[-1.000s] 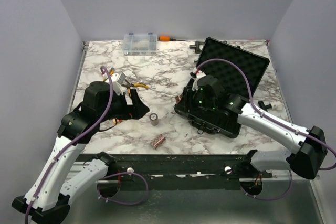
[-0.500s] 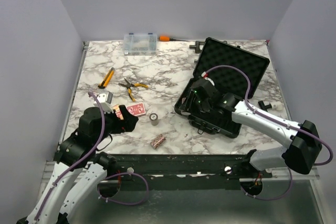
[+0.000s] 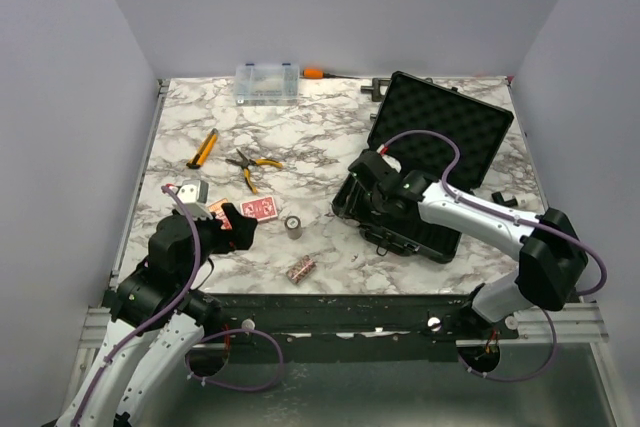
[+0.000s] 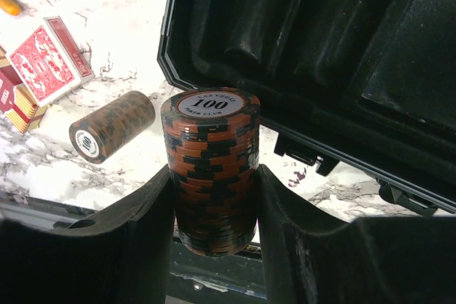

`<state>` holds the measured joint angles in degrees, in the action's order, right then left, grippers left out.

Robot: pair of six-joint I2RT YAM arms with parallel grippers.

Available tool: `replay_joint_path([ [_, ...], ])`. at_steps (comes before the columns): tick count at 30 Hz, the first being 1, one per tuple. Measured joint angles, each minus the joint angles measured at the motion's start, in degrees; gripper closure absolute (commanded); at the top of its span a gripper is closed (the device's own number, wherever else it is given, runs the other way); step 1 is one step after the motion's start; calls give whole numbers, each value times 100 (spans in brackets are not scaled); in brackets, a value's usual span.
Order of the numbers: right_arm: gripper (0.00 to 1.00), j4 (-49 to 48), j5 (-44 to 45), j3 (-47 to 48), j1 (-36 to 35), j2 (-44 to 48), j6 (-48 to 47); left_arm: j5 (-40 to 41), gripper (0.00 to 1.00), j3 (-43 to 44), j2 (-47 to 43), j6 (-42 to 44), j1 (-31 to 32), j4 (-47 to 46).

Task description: Pack up texas hold em set

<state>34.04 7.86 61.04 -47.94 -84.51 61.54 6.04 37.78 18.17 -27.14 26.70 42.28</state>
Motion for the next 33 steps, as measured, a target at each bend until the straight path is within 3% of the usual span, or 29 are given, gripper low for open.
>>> replay_joint_path([
  [21,99,507,481,1060,24,-1102,181,-116,12,0,-114,76,-50,-114],
  [33,99,678,551,1550,520,-1464,444,-286,13,-4,-114,111,-212,-160],
])
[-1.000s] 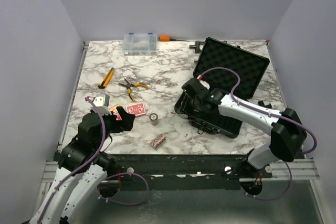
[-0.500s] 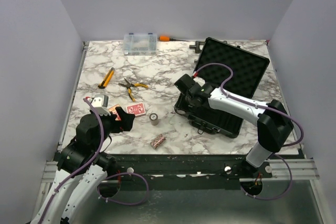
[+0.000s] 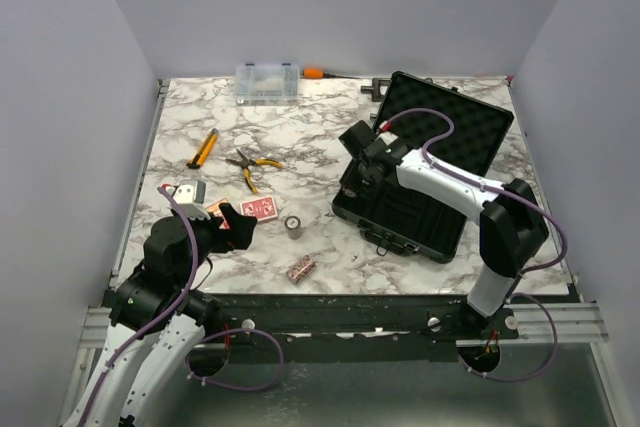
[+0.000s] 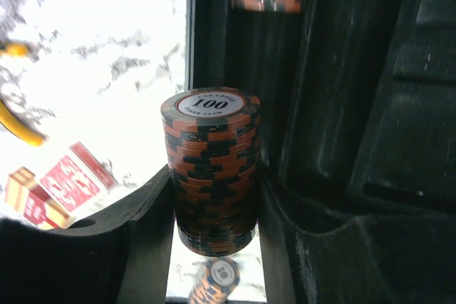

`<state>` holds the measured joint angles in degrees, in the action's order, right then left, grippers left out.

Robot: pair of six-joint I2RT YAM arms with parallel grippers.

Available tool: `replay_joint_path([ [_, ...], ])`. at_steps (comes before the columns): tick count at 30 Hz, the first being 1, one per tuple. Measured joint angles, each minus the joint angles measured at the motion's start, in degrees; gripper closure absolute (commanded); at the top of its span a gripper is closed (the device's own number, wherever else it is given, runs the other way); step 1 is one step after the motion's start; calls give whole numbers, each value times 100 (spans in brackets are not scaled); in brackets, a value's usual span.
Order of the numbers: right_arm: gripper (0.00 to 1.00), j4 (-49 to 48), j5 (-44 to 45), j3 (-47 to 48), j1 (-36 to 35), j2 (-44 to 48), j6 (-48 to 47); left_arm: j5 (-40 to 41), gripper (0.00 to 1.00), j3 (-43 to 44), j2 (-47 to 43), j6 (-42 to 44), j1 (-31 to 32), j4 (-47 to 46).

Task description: Pack up texas hold em set

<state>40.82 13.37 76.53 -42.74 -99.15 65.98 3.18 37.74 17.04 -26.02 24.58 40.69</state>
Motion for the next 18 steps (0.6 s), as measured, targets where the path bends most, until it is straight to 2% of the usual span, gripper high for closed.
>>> replay_joint_path([
  [6,99,98,63,573,284,-396,0,-22,13,-7,0,2,-13,-35],
  [18,100,286,-415,577,457,-638,254,-24,13,-7,0,2,-74,-35],
])
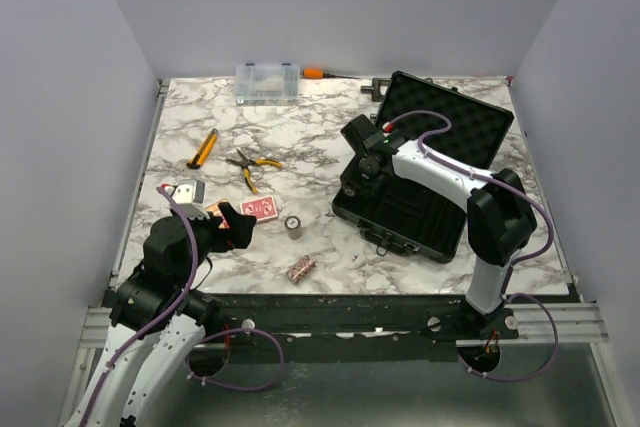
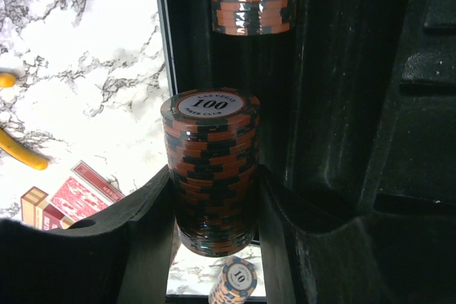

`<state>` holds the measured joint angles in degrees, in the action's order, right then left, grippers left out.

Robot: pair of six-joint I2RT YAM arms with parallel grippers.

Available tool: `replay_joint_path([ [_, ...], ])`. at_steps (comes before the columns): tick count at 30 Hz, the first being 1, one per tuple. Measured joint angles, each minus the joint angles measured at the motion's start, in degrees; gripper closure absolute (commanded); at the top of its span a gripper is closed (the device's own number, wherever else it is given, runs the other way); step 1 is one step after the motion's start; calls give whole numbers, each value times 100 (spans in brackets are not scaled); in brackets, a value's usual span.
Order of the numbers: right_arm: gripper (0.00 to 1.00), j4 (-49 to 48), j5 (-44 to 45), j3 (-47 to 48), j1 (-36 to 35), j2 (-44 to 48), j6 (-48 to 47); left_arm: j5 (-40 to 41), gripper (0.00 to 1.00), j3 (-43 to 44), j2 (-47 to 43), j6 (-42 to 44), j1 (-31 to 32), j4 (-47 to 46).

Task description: Pack up texas hold em set

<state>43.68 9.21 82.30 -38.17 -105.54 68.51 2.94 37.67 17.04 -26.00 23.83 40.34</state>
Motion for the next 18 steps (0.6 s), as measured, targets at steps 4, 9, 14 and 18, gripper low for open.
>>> replay_joint_path([
  [4,99,179,-107,0,7,0,186,-4,13,0,0,0,-37,0],
  [9,99,275,-258,4,37,-72,260,-13,13,0,33,0,-59,-2],
  [14,99,297,-267,4,44,-245,238,-15,13,0,37,0,-63,-2],
  [18,99,278,-262,4,68,-258,208,-15,13,0,37,0,-63,-2],
])
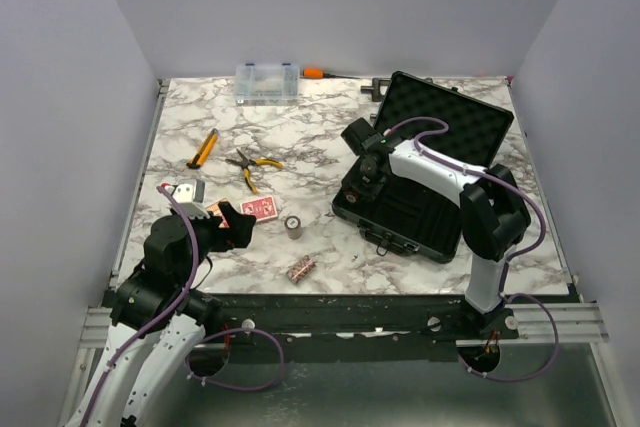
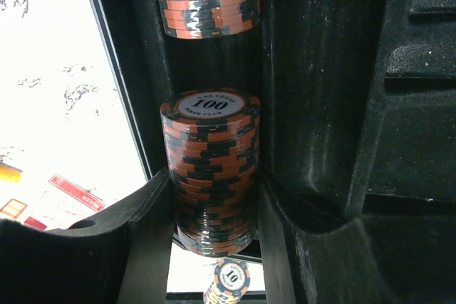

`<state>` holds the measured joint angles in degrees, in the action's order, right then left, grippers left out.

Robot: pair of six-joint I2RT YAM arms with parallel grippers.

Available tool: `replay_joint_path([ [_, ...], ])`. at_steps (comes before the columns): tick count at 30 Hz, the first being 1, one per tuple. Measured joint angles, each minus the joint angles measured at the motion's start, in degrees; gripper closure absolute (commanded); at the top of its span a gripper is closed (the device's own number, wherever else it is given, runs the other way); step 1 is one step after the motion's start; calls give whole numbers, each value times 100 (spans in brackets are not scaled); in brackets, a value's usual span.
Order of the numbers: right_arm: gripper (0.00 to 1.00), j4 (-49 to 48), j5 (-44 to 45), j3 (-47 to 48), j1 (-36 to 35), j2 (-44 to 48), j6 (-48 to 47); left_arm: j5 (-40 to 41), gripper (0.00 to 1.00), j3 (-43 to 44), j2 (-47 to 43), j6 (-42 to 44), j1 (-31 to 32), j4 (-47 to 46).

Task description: Pack up texas hold em set

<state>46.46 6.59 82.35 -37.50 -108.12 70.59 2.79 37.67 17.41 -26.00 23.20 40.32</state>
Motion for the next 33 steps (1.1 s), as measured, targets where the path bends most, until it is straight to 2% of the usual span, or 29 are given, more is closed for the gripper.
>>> replay_joint_path([
  [3,99,-13,7,0,2,-9,-61,0,13,0,2,0,-2,2],
  [8,88,-7,61,63,13,-90,-166,-2,13,0,26,0,-22,0],
  [16,82,-9,179,203,50,-203,-297,-2,13,0,61,0,-26,0],
  [24,57,7,210,284,105,-205,-354,-4,13,-2,66,0,-26,0],
  [33,41,-13,214,291,146,-212,-400,-20,14,-11,81,0,-26,0],
])
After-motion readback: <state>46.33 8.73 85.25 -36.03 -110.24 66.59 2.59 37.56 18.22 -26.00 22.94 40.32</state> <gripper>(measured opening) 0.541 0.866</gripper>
